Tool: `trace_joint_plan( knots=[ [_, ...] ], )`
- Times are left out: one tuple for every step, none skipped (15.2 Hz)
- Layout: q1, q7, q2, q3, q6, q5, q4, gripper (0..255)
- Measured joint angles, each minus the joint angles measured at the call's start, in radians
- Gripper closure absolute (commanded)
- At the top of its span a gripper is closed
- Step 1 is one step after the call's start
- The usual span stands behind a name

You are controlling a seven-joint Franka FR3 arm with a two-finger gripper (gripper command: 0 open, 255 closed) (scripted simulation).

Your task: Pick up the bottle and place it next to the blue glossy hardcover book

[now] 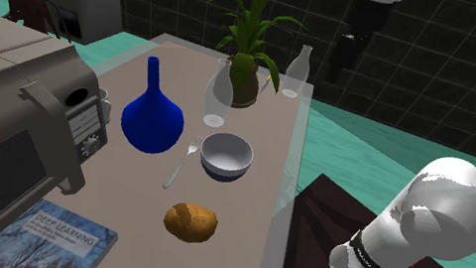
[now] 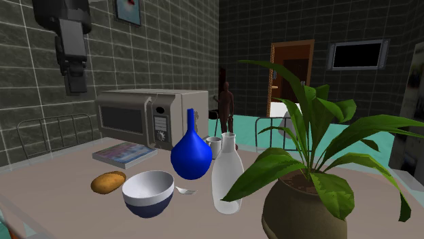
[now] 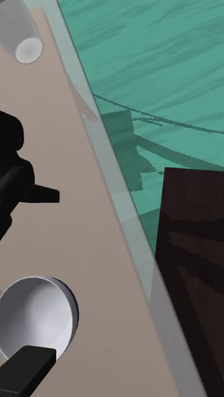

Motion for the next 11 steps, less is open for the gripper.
trace_joint_plan(
  knots=[
    [0.000,0.000,0.000,0.000,0.000,0.000,0.000,0],
    [0.000,0.000,0.017,-0.002,0.014,0.000,0.003,0],
    [0.001,0.006,0.044,0.000,0.034,0.005,0.012,0],
    [0.002,0.008,0.070,-0.003,0.057,0.007,0.016,0],
    [0.001,0.007,0.098,-0.007,0.082,0.008,0.021,0],
    [0.002,0.012,0.134,-0.008,0.110,0.012,0.031,0],
    [0.002,0.012,0.176,-0.011,0.131,0.014,0.054,0],
    [0.003,0.015,0.213,-0.013,0.166,0.017,0.057,0],
    [0.003,0.014,0.253,-0.016,0.183,0.020,0.082,0],
    [0.003,0.014,0.283,-0.019,0.204,0.023,0.094,0],
    [0.002,0.011,0.315,-0.024,0.225,0.025,0.108,0]
  ],
)
